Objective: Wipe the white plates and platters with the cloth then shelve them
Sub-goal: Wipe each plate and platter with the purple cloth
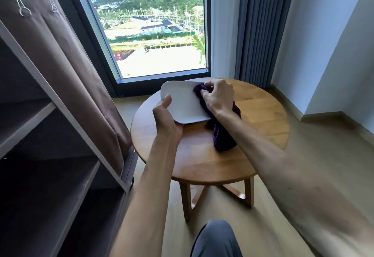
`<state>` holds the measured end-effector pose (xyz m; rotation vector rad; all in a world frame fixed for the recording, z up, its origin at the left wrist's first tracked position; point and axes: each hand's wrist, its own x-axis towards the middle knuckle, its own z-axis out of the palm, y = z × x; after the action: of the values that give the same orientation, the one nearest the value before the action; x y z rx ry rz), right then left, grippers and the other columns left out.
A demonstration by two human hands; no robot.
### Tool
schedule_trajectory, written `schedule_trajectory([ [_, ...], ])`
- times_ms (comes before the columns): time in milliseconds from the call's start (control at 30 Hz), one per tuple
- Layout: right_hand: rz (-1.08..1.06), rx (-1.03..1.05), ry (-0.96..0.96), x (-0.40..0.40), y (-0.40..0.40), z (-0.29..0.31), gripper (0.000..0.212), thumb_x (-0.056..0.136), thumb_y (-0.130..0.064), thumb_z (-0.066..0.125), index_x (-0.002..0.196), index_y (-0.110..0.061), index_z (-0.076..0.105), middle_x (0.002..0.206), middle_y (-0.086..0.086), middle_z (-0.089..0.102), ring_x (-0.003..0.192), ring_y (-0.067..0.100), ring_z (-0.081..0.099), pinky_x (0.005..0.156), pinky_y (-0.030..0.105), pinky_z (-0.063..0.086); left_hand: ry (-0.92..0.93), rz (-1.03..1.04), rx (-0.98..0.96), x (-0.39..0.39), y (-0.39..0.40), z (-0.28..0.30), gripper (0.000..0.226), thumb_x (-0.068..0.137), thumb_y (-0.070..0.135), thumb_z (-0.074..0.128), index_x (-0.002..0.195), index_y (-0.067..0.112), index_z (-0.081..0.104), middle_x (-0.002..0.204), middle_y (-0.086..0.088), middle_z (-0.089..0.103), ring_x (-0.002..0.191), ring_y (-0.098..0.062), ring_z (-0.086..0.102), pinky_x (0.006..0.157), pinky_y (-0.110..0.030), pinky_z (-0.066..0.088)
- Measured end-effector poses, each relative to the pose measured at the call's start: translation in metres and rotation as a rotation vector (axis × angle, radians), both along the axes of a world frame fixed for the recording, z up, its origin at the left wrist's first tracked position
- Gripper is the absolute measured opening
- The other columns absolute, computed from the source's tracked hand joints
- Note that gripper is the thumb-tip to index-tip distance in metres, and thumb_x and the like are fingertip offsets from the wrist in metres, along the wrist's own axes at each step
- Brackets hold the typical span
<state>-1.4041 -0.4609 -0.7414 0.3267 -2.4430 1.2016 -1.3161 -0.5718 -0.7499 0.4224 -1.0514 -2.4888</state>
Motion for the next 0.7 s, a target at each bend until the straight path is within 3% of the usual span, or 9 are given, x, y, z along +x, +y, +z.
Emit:
schedule_trajectory([
  [67,0.137,-0.087,0.021,0.009,-0.010,0.009,0.019,0.087,-0.020,0.075,0.104,-0.014,0.080,0.100,0.005,0.079,0.095,0.021,0.072,0.089,0.035,0.056,-0.011,-0.020,-0.053,-0.001,0.005,0.003,0.029,0.101,0.026,0.045,0.108,0.011,0.069,0.092,-0.011,0.077,0.089,-0.031,0.071,0.082,-0.041,0.058],
  [133,0.319,-0.162,0.044,0.021,-0.023,0.022,0.017,0.087,-0.019,0.076,0.102,-0.013,0.081,0.097,0.002,0.079,0.090,0.014,0.073,0.084,0.030,0.056,0.045,-0.058,-0.035,0.000,0.010,0.005,0.033,0.103,0.025,0.042,0.116,0.012,0.069,0.108,-0.014,0.075,0.101,-0.032,0.070,0.094,-0.045,0.056],
  [233,0.540,-0.114,0.072,0.036,-0.038,0.042,0.014,0.090,-0.015,0.073,0.100,-0.011,0.081,0.093,0.003,0.079,0.086,0.014,0.072,0.076,0.025,0.055,0.168,-0.088,0.073,0.002,0.008,0.002,0.033,0.104,0.028,0.045,0.125,0.016,0.066,0.120,-0.015,0.069,0.115,-0.033,0.065,0.106,-0.050,0.048],
  [333,0.634,-0.001,-0.048,0.044,-0.040,0.054,0.014,0.089,-0.015,0.074,0.100,-0.011,0.082,0.096,0.003,0.079,0.087,0.010,0.071,0.075,0.020,0.054,0.217,-0.064,0.120,0.004,0.001,-0.004,0.033,0.101,0.038,0.048,0.114,0.017,0.070,0.112,-0.012,0.070,0.115,-0.034,0.062,0.107,-0.050,0.046],
  [400,0.651,0.156,-0.109,0.050,-0.039,0.054,0.011,0.086,-0.018,0.075,0.093,-0.016,0.083,0.089,-0.002,0.077,0.080,0.006,0.067,0.071,0.019,0.054,0.195,-0.023,0.140,0.005,-0.003,-0.008,0.049,0.100,0.055,0.047,0.099,0.016,0.077,0.105,-0.012,0.072,0.109,-0.033,0.067,0.100,-0.049,0.052],
  [433,0.643,0.232,-0.126,0.053,-0.039,0.050,0.009,0.084,-0.018,0.076,0.089,-0.018,0.083,0.083,-0.003,0.075,0.078,0.008,0.066,0.071,0.024,0.056,0.162,-0.018,0.164,0.007,-0.004,-0.011,0.058,0.098,0.061,0.048,0.099,0.012,0.079,0.107,-0.015,0.072,0.112,-0.036,0.068,0.102,-0.051,0.052],
  [500,0.590,0.314,-0.159,0.057,-0.036,0.043,0.006,0.078,-0.017,0.077,0.081,-0.020,0.082,0.078,-0.003,0.072,0.079,0.012,0.066,0.072,0.034,0.059,0.092,-0.002,0.213,0.011,-0.007,-0.013,0.065,0.097,0.063,0.051,0.116,0.005,0.074,0.117,-0.019,0.071,0.115,-0.039,0.068,0.102,-0.052,0.052],
  [600,0.483,0.261,-0.215,0.053,-0.024,0.029,0.003,0.073,-0.017,0.079,0.075,-0.016,0.081,0.077,0.003,0.074,0.078,0.016,0.068,0.072,0.034,0.059,0.112,0.089,0.201,0.015,-0.011,-0.013,0.047,0.102,0.050,0.051,0.122,0.009,0.065,0.098,-0.012,0.078,0.089,-0.031,0.076,0.078,-0.043,0.062],
  [700,0.363,0.230,-0.227,0.045,-0.014,0.019,0.008,0.071,-0.019,0.080,0.073,-0.012,0.080,0.073,0.005,0.073,0.076,0.017,0.069,0.064,0.028,0.057,0.104,0.131,0.129,0.021,-0.007,-0.015,0.039,0.104,0.047,0.050,0.118,0.014,0.066,0.092,-0.008,0.078,0.090,-0.030,0.073,0.083,-0.044,0.061],
])
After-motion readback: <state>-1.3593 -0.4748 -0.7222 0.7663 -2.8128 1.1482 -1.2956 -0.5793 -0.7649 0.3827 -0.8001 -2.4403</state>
